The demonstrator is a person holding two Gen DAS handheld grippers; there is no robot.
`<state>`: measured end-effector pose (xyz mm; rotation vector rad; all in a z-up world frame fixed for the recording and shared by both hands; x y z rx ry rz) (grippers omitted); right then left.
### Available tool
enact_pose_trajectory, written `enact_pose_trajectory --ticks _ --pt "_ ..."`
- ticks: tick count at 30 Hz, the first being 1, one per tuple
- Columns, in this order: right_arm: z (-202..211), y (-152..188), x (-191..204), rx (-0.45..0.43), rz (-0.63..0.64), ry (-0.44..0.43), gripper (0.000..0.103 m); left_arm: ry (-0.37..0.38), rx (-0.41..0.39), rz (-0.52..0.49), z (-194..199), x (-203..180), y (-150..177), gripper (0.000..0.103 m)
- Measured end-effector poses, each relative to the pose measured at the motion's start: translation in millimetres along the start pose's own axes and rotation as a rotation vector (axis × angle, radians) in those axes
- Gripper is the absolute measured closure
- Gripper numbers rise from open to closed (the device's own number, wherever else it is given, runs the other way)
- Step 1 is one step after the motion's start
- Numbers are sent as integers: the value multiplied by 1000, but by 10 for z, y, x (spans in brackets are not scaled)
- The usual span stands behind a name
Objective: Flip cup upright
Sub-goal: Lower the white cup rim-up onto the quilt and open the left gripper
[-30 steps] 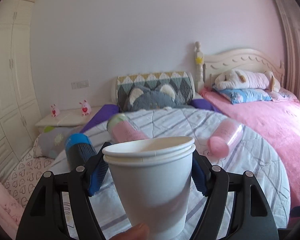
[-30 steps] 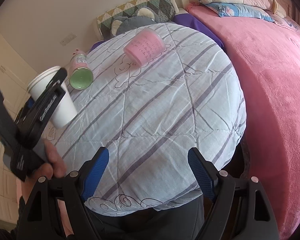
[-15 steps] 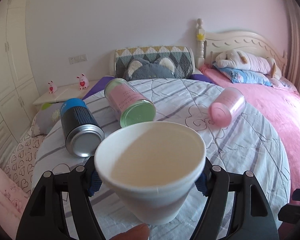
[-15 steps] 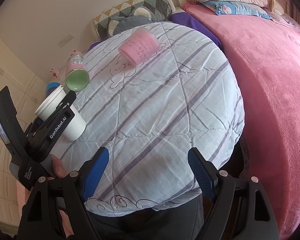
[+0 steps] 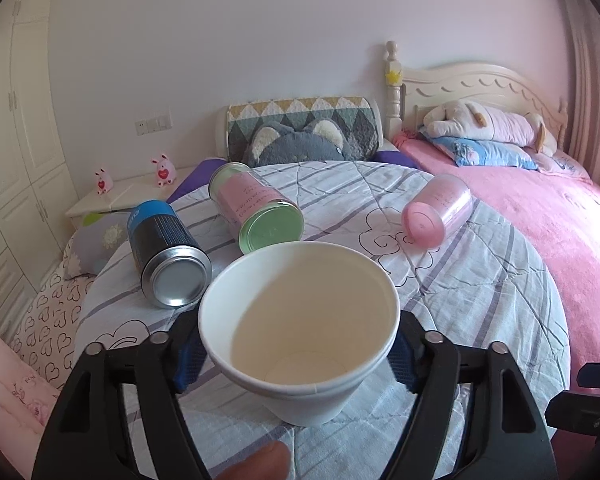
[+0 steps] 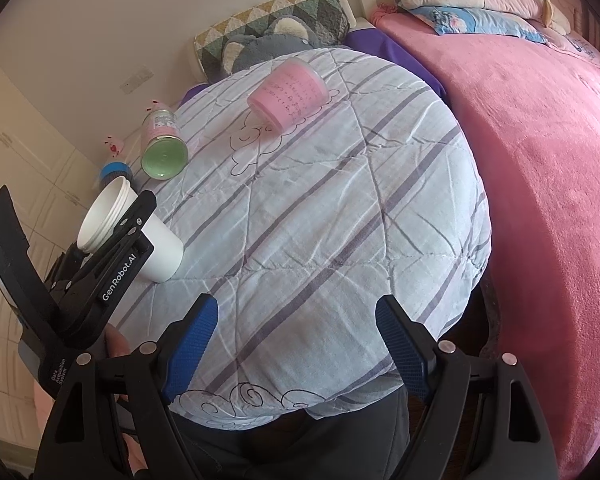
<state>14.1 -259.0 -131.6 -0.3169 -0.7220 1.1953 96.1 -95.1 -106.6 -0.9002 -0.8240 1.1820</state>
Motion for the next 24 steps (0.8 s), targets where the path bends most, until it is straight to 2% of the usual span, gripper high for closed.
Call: enact_pose_trajectory --ticks 2,10,19,22,24 --pt "31 0 20 -8 5 -3 21 10 1 -4 36 -9 -24 0" --pt "179 -2 128 -42 23 -12 21 23 0 -8 181 14 -56 0" --pt "450 42 315 -103 52 -13 21 125 -6 48 594 183 -54 0" --pt "626 51 416 -153 68 -12 21 97 -4 34 839 280 -89 0" --pt "757 78 496 -190 80 -10 21 49 22 4 1005 344 -96 0"
Point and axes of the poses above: each gripper's, at about its wrist camera, not at the fingertips, and z roughly against the way its jaws point, x to its left, y to its underside, the point moved 5 cm from there along -z, roughly the way its jaws point, and after that the axes turned 8 degrees about -x, right-handed, at the moved point
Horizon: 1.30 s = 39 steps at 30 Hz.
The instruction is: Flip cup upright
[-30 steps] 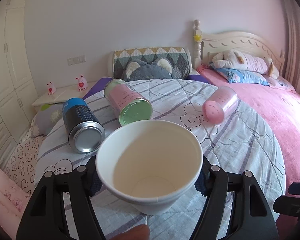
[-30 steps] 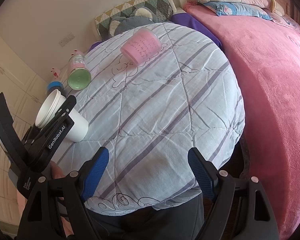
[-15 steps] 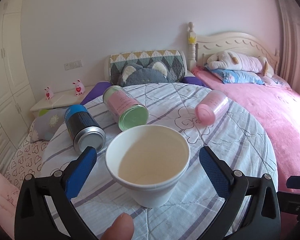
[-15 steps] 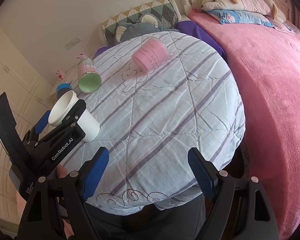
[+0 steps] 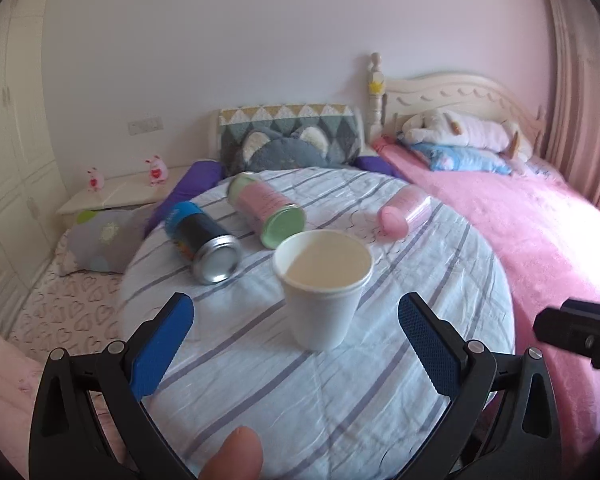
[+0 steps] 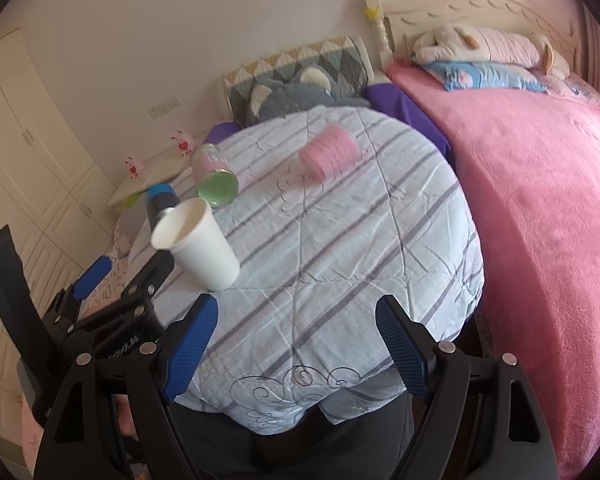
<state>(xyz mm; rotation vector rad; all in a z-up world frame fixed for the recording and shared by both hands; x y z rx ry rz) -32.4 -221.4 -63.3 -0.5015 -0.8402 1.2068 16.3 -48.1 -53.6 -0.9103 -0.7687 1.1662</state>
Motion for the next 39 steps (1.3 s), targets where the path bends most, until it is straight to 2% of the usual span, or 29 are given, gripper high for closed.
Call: enact_pose_trajectory --ticks 3,11,18,24,39 --pt "154 38 127 -36 22 8 21 -62 60 -36 205 79 40 0" --pt "390 301 459 -76 123 25 21 -71 159 16 701 293 263 0" --pt "534 397 694 -107 198 62 21 -110 171 60 1053 504 386 0" --pt "544 467 908 -110 244 45 21 -144 164 86 1191 643 401 0" --pt "542 501 869 -110 231 51 21 -134 150 33 1278 478 379 0"
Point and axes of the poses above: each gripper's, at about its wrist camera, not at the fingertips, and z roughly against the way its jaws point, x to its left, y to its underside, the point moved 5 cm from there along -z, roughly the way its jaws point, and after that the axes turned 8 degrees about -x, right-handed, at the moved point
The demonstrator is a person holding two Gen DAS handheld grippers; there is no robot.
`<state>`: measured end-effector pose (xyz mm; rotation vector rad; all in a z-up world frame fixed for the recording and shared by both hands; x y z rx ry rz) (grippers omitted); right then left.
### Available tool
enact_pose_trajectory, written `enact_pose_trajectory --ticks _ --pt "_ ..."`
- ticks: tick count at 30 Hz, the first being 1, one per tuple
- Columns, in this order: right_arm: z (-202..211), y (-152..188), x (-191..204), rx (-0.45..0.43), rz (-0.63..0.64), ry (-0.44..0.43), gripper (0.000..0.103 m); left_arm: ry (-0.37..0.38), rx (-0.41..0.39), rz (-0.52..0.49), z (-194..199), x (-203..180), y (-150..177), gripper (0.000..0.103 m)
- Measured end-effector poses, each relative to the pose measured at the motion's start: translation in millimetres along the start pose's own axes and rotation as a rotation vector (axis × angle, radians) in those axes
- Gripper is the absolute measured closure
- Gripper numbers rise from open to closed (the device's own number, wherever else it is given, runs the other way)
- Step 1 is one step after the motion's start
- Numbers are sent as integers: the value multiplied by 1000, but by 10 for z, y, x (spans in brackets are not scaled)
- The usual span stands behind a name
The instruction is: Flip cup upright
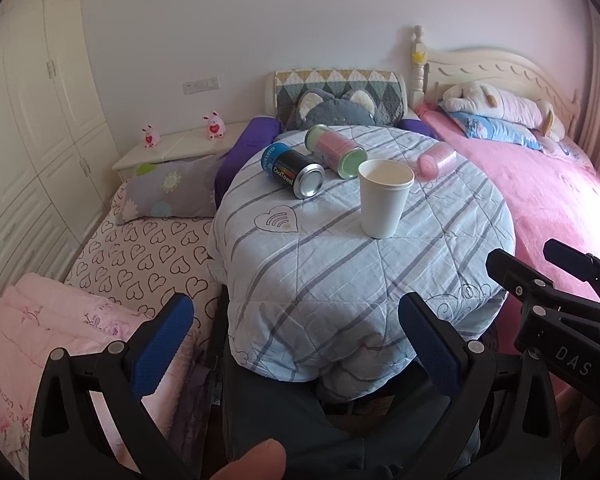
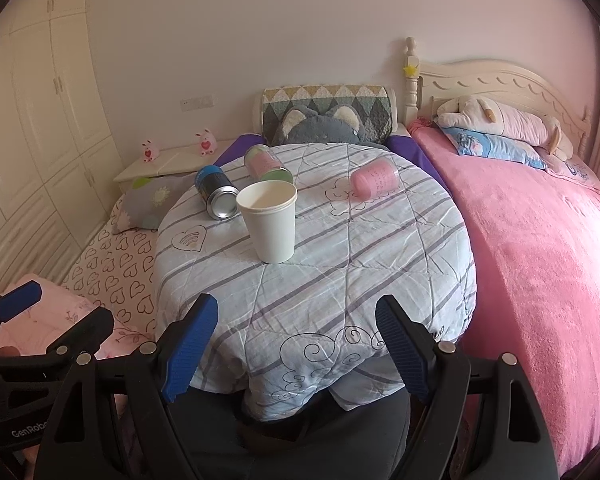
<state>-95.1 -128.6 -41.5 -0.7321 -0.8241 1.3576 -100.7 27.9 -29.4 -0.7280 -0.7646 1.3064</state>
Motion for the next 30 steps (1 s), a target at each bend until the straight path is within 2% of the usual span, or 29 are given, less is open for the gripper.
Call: enact_pose_trajectory --ticks 30 --pt "-14 72 12 8 1 -5 21 7 -9 1 5 -6 -10 0"
Point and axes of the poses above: each gripper's, at about its wrist camera, not at the fingertips, and z roughly against the way its jaws point, x to its left, y to its underside, the point moved 5 cm from there along -z, roughly the way its jaws point, and after that the axes turned 8 degrees about -x, right-handed, at the moved point
